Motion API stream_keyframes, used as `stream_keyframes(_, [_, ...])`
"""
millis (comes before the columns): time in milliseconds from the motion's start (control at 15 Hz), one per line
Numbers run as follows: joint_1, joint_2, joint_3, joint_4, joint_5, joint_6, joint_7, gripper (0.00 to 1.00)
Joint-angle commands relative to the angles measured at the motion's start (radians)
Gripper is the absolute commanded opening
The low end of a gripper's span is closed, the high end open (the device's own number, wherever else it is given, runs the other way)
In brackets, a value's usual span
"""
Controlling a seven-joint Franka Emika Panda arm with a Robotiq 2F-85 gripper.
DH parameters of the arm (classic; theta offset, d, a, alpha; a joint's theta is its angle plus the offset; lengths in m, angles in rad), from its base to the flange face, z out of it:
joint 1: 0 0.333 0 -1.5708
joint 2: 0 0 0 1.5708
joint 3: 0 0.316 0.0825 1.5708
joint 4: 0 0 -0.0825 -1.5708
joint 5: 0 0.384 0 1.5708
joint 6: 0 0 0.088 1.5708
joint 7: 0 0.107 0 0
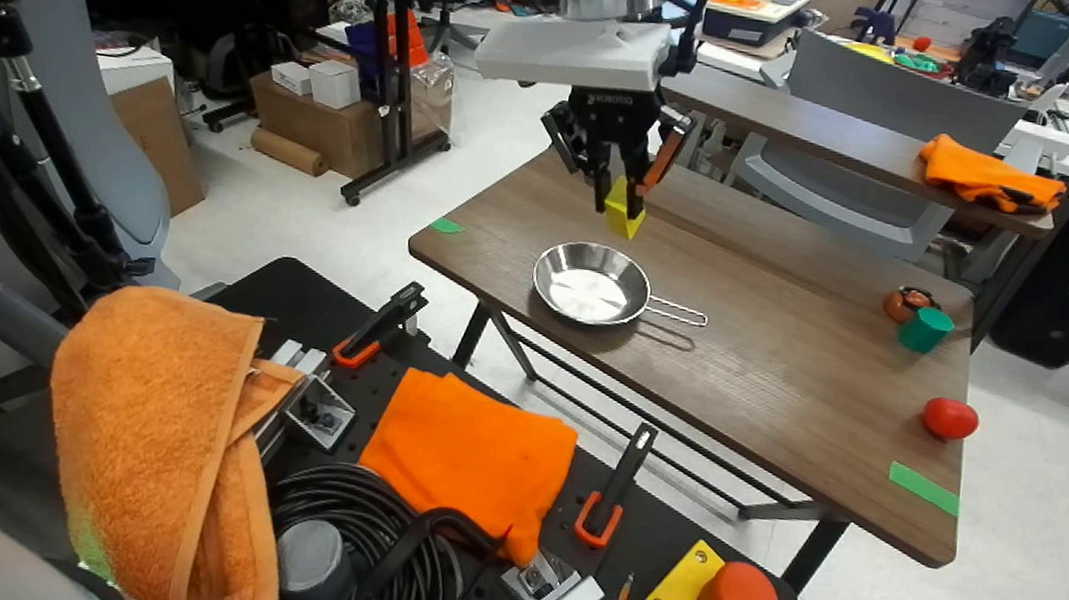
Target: Put the yellow block on the silver pan then remove it from the pan
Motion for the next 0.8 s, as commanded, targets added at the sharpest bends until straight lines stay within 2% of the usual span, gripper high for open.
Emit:
stream_keyframes(0, [-0.06,0.012,0.005,-0.012,0.136,0.041,-0.148,0.08])
stream_keyframes(200, [-0.12,0.038,0.054,-0.004,0.388,0.008,-0.343,0.08])
stream_keyframes(267, [-0.116,0.045,0.052,0.007,0.469,-0.009,-0.404,0.08])
stream_keyframes(400, [-0.134,0.06,0.063,0.022,0.572,-0.032,-0.485,0.08])
stream_keyframes(600, [-0.14,0.08,0.056,0.041,0.617,-0.039,-0.525,0.08])
stream_keyframes(667, [-0.136,0.087,0.045,0.046,0.596,-0.031,-0.51,0.08])
stream_keyframes(733, [-0.123,0.098,0.02,0.05,0.526,-0.009,-0.461,0.08])
